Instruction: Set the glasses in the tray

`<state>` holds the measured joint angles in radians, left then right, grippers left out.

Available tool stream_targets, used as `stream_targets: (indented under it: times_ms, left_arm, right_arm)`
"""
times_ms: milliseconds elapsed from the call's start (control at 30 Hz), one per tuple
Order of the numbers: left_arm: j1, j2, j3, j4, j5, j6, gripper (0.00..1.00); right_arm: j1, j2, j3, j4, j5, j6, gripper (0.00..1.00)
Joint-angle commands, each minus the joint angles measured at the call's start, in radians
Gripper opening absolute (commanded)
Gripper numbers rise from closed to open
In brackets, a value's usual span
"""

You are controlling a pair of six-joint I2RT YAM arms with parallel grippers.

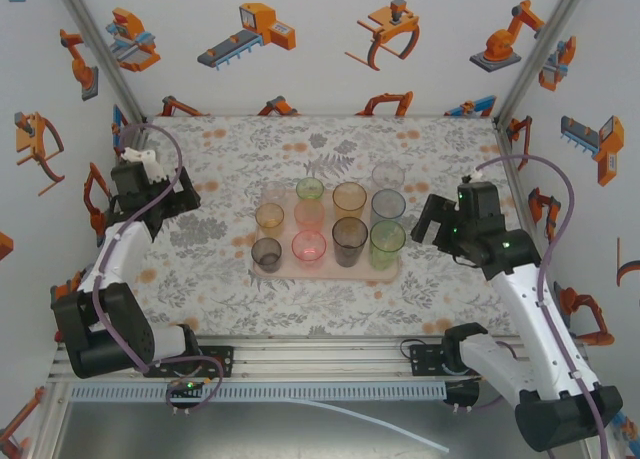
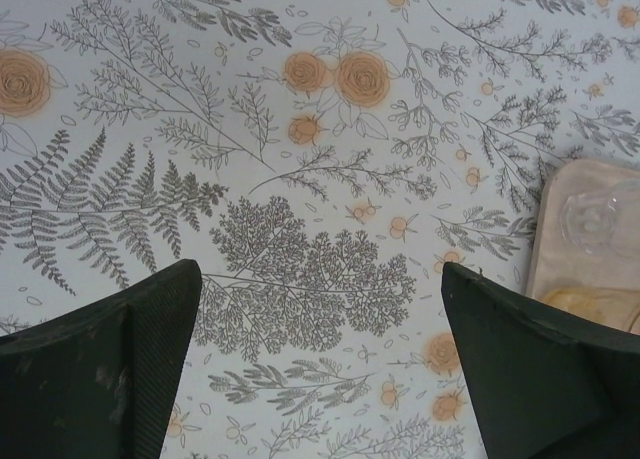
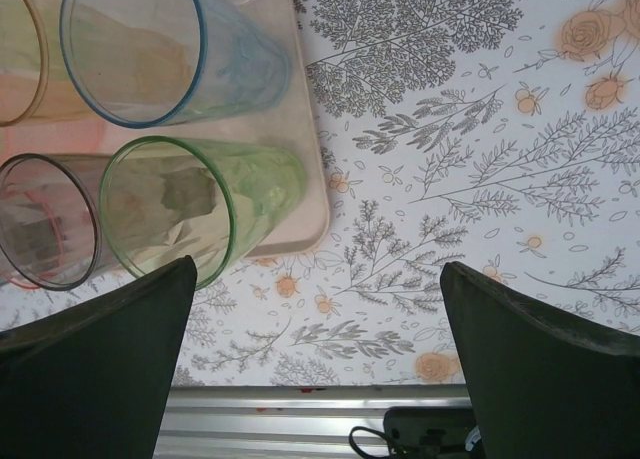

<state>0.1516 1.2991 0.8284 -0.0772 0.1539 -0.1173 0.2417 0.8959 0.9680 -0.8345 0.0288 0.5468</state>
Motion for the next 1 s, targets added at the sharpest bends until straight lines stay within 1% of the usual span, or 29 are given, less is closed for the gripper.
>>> stream_targets:
  times_ms: [0,200,400,600,700,833,933,967]
  left_arm:
    - [0.009,-0.004,-0.031,0.128,0.043,-0.022,0.97]
    - [0.010,0.001,-0.126,0.274,0.041,-0.021,0.97]
    - [0.009,0.019,-0.214,0.417,0.050,-0.035,0.97]
    - [0.010,0.079,-0.269,0.539,0.051,-0.048,0.97]
    - [0.011,0.101,-0.293,0.601,0.044,-0.059,0.97]
    - [0.011,0.127,-0.311,0.630,0.034,-0.059,0.97]
    - [0.007,0.145,-0.375,0.741,0.024,-0.062,0.97]
    - [0.005,0.154,-0.403,0.807,0.023,-0.064,0.97]
  right_arm:
    - [-0.005,0.020,0.037,-0.037,-0.016,-0.041,0.99]
    - [-0.006,0.001,0.040,-0.060,0.003,-0.063,0.99]
    - [-0.005,-0.120,-0.009,-0.053,0.054,-0.064,0.99]
    - [-0.005,-0.103,0.021,-0.098,0.067,-0.119,0.99]
    - [-0.005,-0.118,0.005,-0.087,0.085,-0.118,0.99]
    - [-0.006,-0.147,-0.031,-0.058,0.094,-0.111,0.99]
    - [-0.005,-0.161,-0.059,-0.032,0.104,-0.110,0.99]
    - [-0.006,-0.166,-0.070,-0.023,0.109,-0.112,0.99]
